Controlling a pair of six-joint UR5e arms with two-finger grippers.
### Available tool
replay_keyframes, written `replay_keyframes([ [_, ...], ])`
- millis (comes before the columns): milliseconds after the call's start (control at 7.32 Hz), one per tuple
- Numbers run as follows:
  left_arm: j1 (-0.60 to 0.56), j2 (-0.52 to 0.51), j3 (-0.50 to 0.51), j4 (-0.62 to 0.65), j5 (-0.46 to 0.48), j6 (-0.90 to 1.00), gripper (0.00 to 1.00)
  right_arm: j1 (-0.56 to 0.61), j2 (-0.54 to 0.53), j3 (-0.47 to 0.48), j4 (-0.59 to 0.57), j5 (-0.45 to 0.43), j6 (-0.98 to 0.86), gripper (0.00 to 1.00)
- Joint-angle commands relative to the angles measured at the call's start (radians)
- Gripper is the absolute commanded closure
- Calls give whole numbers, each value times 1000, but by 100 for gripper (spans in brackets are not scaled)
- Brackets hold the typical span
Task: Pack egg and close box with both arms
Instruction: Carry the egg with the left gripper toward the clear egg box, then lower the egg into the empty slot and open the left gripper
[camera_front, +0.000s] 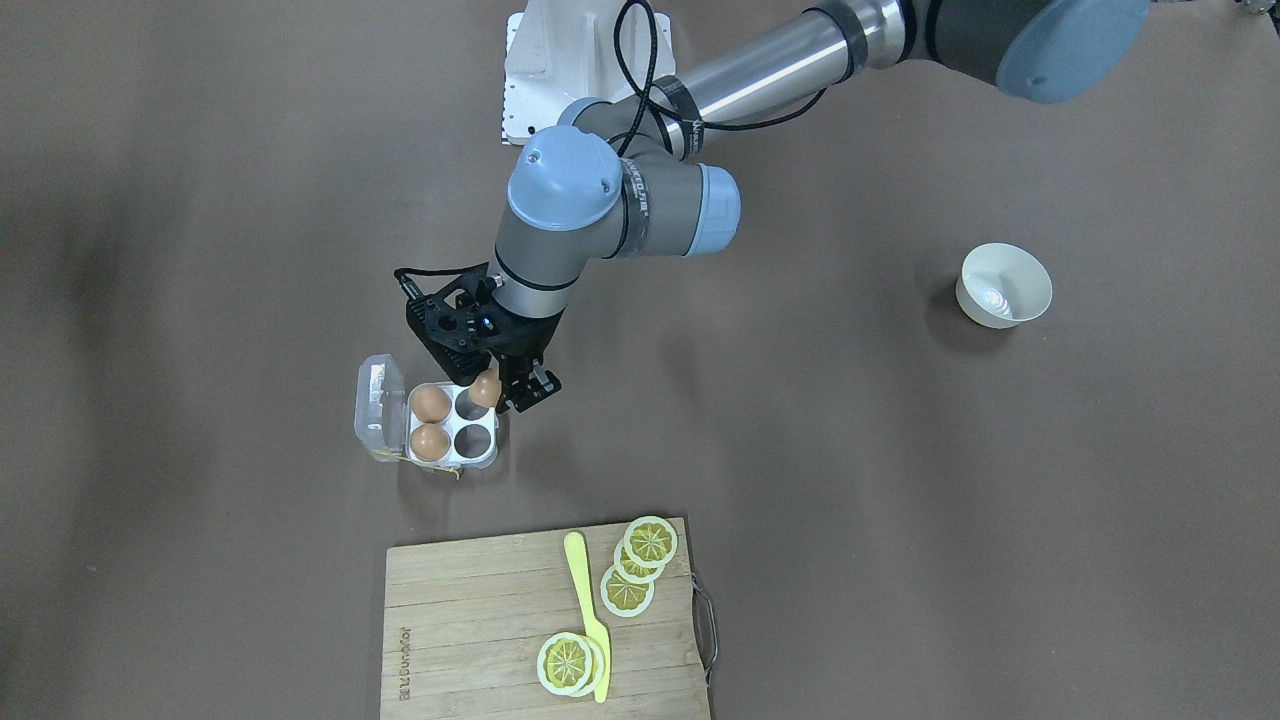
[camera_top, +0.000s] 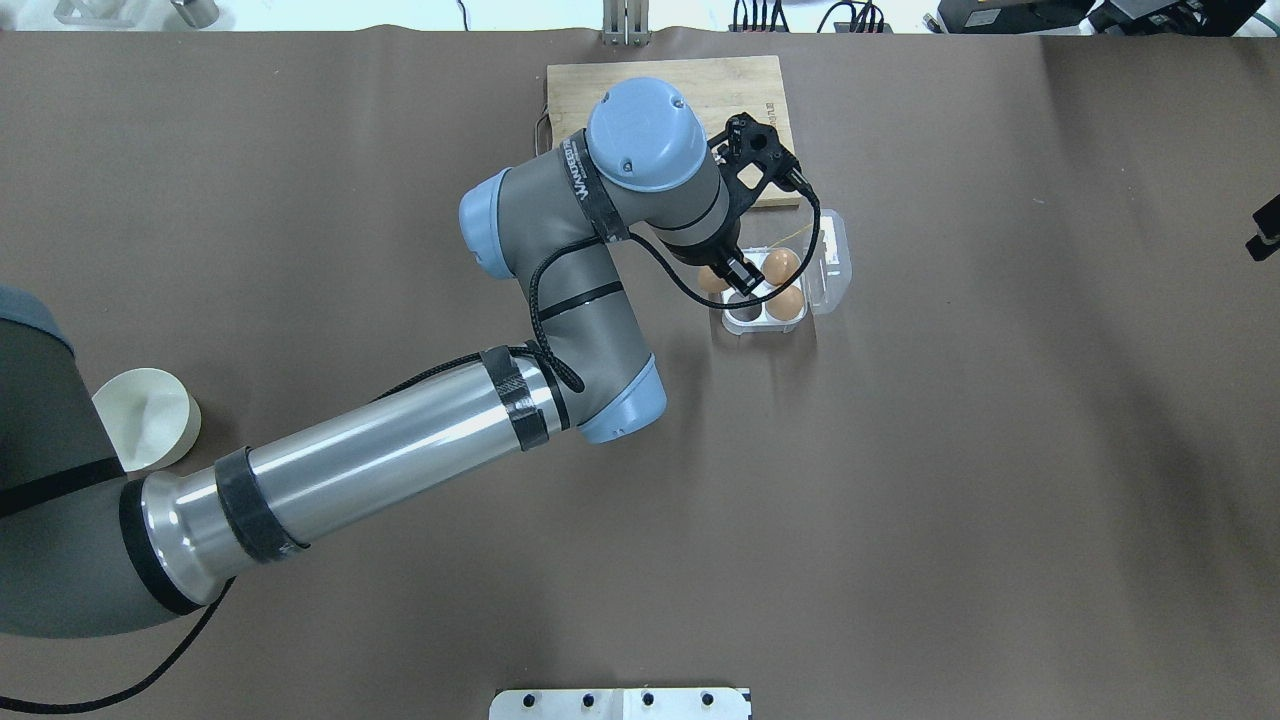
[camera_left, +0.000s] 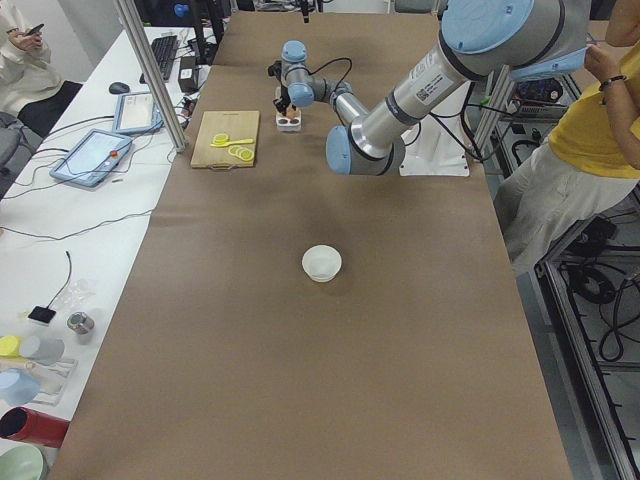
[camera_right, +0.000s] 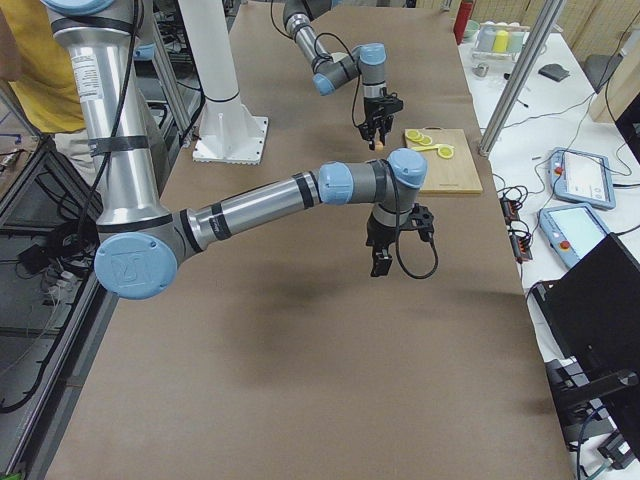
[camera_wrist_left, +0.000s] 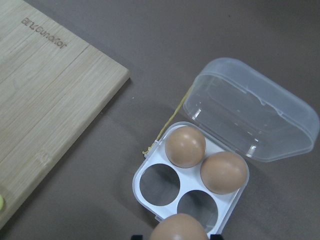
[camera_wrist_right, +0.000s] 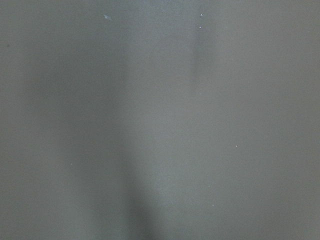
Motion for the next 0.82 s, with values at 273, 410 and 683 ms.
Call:
replay_keyframes([
  [273, 59, -27, 58, -54, 88, 22, 91, 1, -9, 22, 3, -3, -1, 0],
  [410, 59, -39, 61, -54, 93, 28, 91, 1, -9, 30, 1, -3, 0, 0],
  [683, 58, -47, 67, -54, 122, 39, 88, 1, -15, 32, 1, -3, 0, 0],
])
